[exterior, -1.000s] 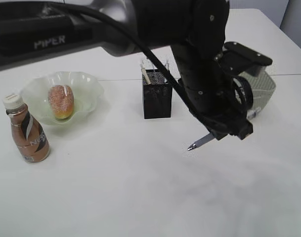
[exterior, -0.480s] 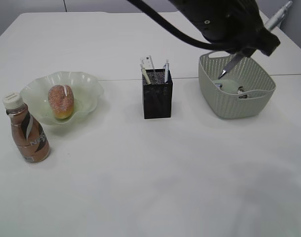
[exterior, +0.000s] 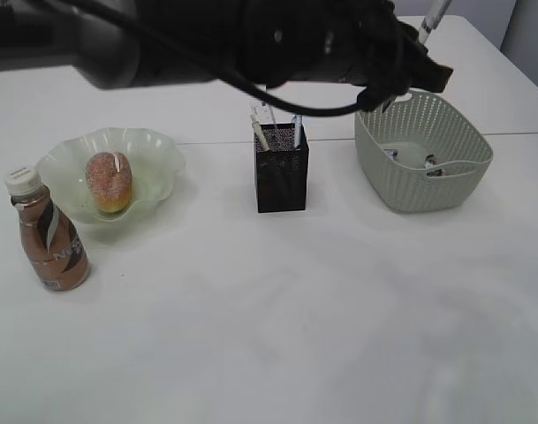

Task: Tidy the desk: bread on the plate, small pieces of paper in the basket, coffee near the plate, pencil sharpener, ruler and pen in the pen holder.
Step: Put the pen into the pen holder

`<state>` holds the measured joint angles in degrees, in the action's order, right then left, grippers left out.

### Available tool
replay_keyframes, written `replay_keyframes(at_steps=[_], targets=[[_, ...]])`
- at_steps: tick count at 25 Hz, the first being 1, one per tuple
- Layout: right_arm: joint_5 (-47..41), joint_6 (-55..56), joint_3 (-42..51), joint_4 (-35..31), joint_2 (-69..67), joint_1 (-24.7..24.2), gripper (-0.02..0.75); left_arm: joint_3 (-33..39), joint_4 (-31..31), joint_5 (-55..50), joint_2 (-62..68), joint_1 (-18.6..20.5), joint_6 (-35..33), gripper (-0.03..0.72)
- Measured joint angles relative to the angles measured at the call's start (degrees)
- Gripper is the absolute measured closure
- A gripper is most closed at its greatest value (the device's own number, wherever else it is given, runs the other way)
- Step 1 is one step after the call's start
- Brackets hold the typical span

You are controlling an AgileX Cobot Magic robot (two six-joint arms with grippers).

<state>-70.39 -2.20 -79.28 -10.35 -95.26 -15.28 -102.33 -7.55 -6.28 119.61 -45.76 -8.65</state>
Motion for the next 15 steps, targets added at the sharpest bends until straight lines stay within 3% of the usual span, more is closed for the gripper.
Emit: replay_keyframes(at_steps=[4,7,15], targets=[[0.0,0.0,0.0,0.0,0.0,0.0,0.343,10.3,0.0,18.5,0.0,0.1,0.0,0.628],[0.0,0.0,0.0,0.0,0.0,0.0,0.343,15.0,-2.5,26.7,0.0,1.3,0.0,0.628],[0.0,0.0,0.0,0.0,0.0,0.0,0.342,16.2,-8.0,30.7,0.0,6.9,0.0,0.628]])
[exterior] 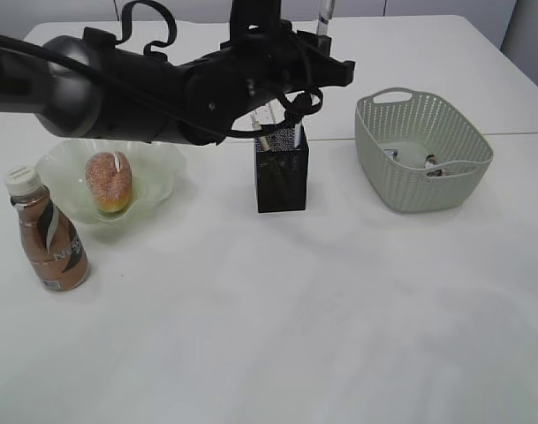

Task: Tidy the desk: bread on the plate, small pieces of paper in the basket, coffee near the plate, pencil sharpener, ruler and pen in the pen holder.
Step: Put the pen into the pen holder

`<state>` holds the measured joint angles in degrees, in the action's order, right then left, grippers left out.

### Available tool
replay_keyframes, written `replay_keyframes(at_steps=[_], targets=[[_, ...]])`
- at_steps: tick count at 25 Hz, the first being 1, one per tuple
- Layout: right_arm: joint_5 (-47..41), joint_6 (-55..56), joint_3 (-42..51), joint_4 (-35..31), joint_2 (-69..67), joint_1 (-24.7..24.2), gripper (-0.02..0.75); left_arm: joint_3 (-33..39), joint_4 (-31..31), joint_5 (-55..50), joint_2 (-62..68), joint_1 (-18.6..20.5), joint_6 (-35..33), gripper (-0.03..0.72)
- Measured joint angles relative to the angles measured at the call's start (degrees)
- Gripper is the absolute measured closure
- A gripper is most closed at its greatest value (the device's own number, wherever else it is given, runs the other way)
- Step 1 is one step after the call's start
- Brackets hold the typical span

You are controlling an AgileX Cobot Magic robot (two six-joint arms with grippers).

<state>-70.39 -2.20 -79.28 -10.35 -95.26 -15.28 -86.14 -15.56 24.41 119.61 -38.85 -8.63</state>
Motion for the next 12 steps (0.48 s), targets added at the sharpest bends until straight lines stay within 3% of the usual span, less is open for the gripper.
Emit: replay_keyframes(at_steps=[12], targets=[[0.0,0.0,0.0,0.0,0.0,0.0,0.342,0.0,-4.1,-1.2,2.0,2.0,0.0,0.628]])
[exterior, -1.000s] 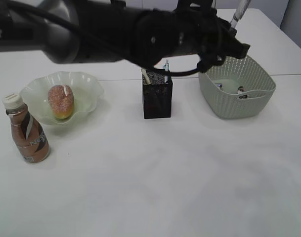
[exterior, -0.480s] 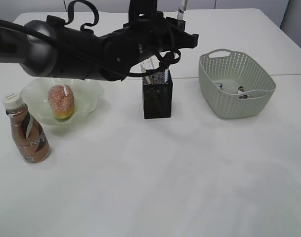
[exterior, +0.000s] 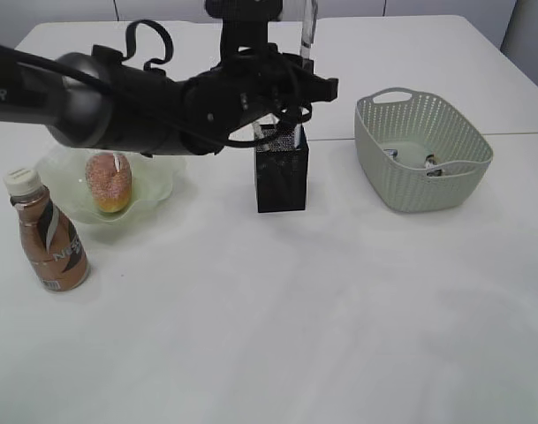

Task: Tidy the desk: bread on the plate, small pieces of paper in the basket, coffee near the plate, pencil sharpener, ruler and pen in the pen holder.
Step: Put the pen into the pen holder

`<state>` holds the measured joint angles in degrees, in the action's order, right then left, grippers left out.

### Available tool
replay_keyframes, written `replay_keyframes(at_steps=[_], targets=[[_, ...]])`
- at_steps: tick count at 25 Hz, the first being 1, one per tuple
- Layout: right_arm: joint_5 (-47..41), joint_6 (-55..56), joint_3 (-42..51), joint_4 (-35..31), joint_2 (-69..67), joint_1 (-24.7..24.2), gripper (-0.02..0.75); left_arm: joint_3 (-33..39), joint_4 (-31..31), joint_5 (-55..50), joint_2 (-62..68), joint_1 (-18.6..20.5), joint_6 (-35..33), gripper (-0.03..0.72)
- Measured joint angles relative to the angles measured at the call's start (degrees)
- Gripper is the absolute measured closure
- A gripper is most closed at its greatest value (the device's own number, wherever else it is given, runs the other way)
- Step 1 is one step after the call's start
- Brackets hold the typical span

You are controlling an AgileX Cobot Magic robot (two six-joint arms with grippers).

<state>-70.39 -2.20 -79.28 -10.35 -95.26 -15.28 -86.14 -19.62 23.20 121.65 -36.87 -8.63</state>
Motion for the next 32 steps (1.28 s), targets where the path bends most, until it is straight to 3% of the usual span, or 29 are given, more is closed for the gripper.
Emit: replay_keyframes(at_steps=[32], targets=[[0.0,0.0,0.0,0.0,0.0,0.0,0.342,0.0,-0.3,7.6,8.4,1.3,0.0,0.628]])
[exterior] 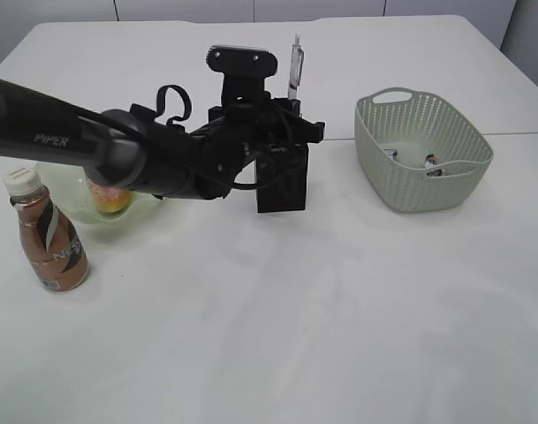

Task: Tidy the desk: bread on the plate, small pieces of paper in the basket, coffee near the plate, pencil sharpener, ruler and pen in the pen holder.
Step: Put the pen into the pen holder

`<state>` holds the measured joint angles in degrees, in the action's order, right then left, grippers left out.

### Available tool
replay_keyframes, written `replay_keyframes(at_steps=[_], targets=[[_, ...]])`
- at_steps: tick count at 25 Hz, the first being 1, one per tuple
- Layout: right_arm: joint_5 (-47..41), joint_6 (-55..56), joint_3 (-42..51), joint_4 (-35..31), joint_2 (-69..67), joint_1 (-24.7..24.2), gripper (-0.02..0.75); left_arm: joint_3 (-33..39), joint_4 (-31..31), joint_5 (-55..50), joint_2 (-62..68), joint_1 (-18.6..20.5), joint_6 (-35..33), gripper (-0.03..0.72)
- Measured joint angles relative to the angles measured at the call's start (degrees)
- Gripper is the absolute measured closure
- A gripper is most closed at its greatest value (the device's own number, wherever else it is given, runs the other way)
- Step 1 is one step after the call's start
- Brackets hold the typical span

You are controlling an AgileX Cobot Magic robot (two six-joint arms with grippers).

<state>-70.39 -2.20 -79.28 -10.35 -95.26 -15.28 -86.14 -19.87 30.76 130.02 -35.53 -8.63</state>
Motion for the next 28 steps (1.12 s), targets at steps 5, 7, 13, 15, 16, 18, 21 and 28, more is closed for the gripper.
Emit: replay_keyframes(at_steps=[5,7,13,15,16,18,21,28], targets=[[0.0,0.0,0.0,0.0,0.0,0.0,0.342,0.0,0.0,0.0,0.5,0.0,0.0,0.627],[0.0,0.0,0.0,0.0,0.0,0.0,0.342,0.0,0.0,0.0,0.5,0.0,0.0,0.627],[0.0,0.0,0.0,0.0,0.0,0.0,0.343,0.0,0.0,0.0,0.5,0.0,0.0,0.627],[0.0,0.0,0.0,0.0,0.0,0.0,0.343,0.0,0.0,0.0,0.5,0.0,0.0,0.626],[0.0,0.0,0.0,0.0,0.0,0.0,0.343,0.0,0.0,0.0,0.5,0.0,0.0,0.625],[0.0,0.0,0.0,0.0,0.0,0.0,0.342,0.0,0.0,0.0,0.5,0.0,0.0,0.62],[0.0,0.0,0.0,0.0,0.0,0.0,0.342,0.0,0.0,0.1,0.5,0.0,0.0,0.59],[0.0,0.0,0.0,0.0,0.0,0.0,0.343,0.0,0.1,1.2,0.5,0.0,0.0,0.384]])
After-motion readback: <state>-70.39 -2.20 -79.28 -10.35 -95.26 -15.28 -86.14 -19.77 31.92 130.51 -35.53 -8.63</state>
